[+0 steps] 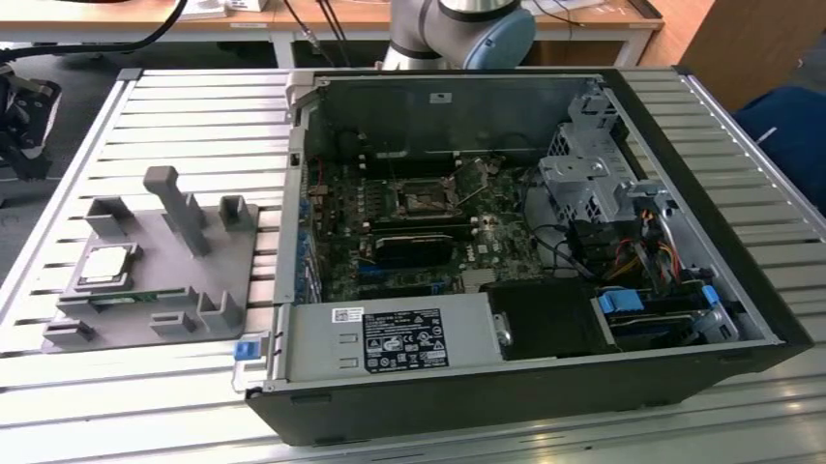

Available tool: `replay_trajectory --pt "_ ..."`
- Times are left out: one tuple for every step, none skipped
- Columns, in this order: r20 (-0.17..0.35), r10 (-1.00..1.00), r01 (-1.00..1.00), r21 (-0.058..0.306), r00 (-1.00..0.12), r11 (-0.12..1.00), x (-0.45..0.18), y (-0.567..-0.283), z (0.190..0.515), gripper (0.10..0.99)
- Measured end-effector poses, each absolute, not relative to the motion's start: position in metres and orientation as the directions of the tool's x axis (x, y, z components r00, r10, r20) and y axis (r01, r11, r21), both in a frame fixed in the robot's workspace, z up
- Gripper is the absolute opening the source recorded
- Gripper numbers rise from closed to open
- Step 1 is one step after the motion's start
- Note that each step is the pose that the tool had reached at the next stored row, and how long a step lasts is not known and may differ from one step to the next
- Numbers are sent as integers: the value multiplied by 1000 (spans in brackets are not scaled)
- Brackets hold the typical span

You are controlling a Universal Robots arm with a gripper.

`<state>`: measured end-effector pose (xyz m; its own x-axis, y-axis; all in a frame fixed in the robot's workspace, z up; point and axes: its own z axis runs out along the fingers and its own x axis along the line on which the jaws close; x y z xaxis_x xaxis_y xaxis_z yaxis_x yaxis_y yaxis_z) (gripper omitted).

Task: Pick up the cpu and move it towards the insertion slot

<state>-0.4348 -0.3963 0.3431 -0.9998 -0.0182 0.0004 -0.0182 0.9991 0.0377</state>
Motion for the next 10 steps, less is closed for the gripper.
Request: replay_trajectory --pt "0 -18 -18 38 -1000 999 -436 -395 342 165" --pt "0 -18 -18 37 -1000 999 -437 -395 342 231" --pt "1 -18 -18 37 -1000 999 -437 -394 341 290" --pt "1 -18 -18 35 -1000 999 -437 -394 341 290" --pt "1 -18 -18 33 -1000 999 -437 -394 340 349" --pt "1 -18 -18 32 -1000 999 -437 -394 340 349" --pt "1 -18 -18 32 -1000 999 -437 -394 339 408" --pt "1 -18 -18 32 -1000 999 -437 -394 338 467" --pt "1 -18 -18 32 -1000 999 -437 -394 337 467" --pt "2 -18 -18 32 -1000 999 -437 -394 336 525"
